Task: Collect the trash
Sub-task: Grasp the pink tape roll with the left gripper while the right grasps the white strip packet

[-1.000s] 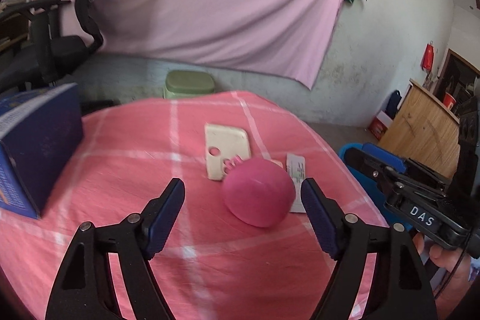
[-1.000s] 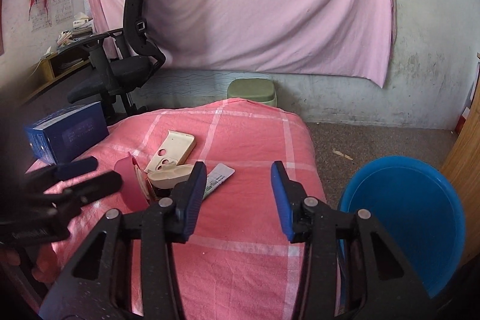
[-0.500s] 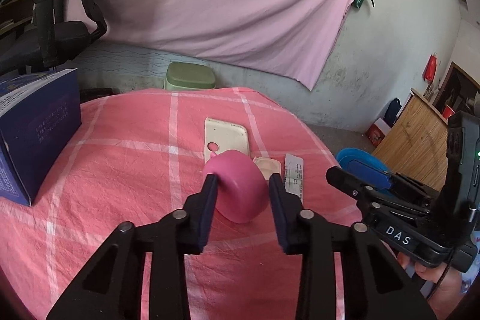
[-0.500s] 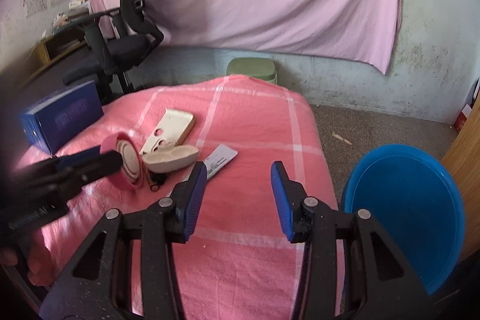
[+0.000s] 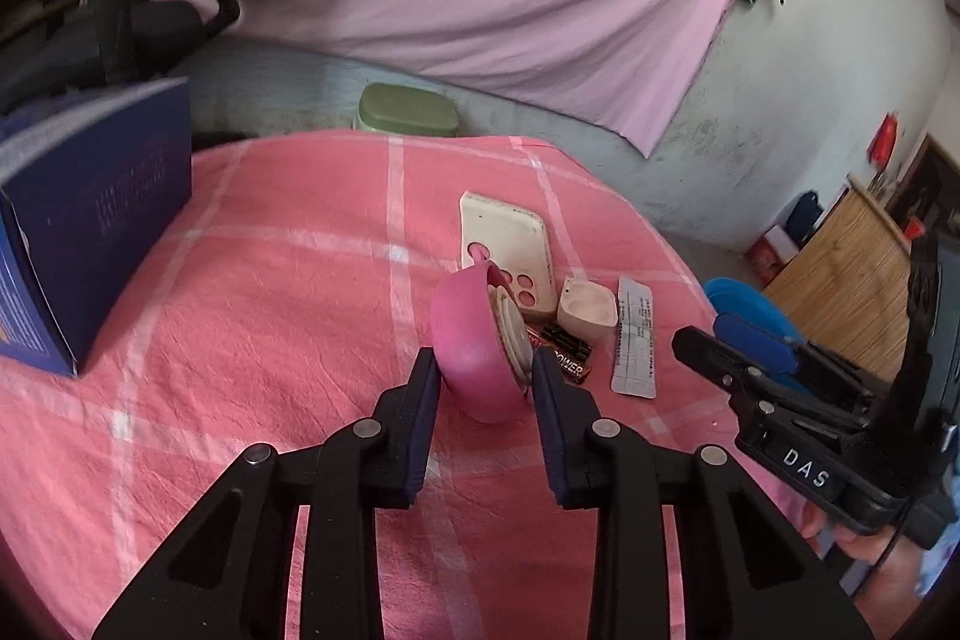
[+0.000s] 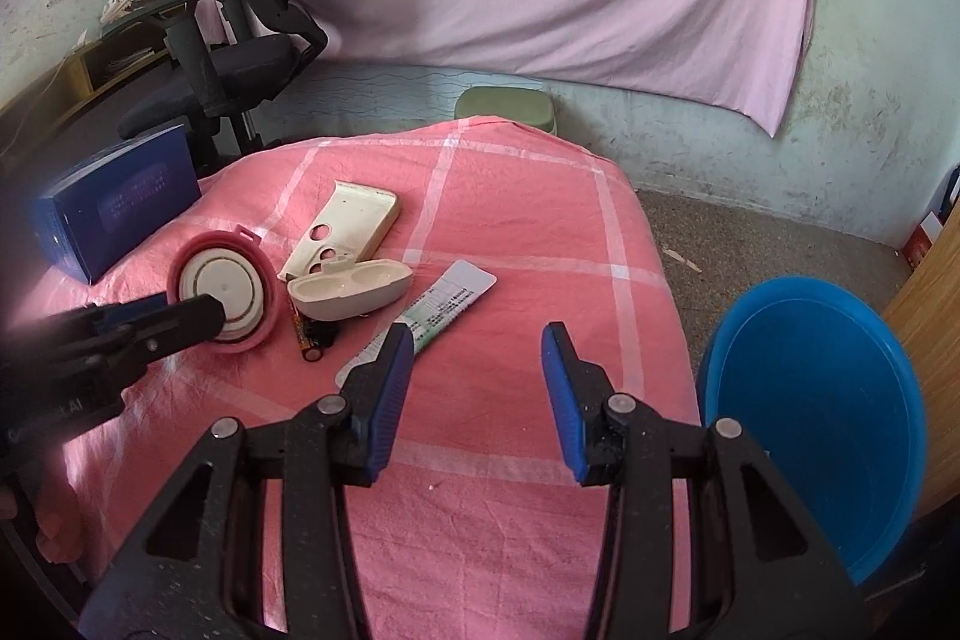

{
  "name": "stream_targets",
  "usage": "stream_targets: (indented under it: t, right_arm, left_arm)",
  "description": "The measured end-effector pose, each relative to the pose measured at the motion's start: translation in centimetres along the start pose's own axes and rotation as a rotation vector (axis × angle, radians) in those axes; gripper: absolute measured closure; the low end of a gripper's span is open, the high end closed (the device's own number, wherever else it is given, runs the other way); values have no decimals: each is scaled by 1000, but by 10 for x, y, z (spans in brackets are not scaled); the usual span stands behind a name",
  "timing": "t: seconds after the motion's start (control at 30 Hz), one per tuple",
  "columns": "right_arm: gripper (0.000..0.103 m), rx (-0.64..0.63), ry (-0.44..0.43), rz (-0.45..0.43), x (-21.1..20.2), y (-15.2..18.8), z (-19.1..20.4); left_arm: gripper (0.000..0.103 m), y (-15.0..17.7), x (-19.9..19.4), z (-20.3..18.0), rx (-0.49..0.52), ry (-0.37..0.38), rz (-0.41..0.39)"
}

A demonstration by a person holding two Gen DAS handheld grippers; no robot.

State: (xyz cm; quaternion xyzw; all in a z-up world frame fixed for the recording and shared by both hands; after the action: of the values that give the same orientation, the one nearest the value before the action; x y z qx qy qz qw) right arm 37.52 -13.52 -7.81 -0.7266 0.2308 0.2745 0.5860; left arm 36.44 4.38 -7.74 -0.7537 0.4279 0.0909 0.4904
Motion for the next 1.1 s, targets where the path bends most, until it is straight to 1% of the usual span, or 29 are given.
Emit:
stream_targets:
  t: [0.07,0.17,0.3,0.43,0.5,0.57,0.63,0.77,0.9,1.03,1.1]
  right_arm:
    - [35,9,-18,3,-2,-1,1]
    - [35,32,-70,38,2,-3,8]
    - [35,-8,-53,66,8,-3,24]
    - [34,-32,-33,105,17,-1,34]
    - [35,-57,-11,113,19,0,41]
    - [40,-93,25,112,20,1,47]
    - [49,-104,32,108,19,1,50]
    - [56,-77,10,101,16,3,45]
    - [68,-38,-21,92,13,3,40]
    - [73,-31,-25,66,5,4,41]
    - [73,-26,-25,51,1,5,40]
  left_arm:
    - [77,-2,-3,6,-34,26,-9]
    - [77,-3,-8,13,-68,39,-25]
    - [79,-3,-19,16,-87,8,-63]
    - [81,-1,-33,12,-50,-38,-88]
    - [81,0,-35,10,-41,-48,-94]
    - [82,1,-35,11,-48,-49,-97]
    - [82,3,-34,12,-49,-48,-99]
    - [82,4,-35,10,-38,-51,-108]
    - [82,4,-35,7,-24,-59,-127]
    - [83,6,-42,-1,8,-76,-174]
    - [83,9,-45,-6,30,-84,-191]
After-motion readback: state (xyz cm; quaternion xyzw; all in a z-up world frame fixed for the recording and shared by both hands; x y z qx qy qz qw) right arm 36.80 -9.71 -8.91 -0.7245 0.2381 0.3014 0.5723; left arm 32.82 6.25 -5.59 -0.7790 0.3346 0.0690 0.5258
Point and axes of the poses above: each gripper's, at about its wrist camera, not at the fingertips, and x roughly the way its jaws point, z to its left, y to its underside, the point moved 3 cm from there along x, roughly the way its jaws point, and after that the axes turned 13 degrees about y, right-handed, at the moved point
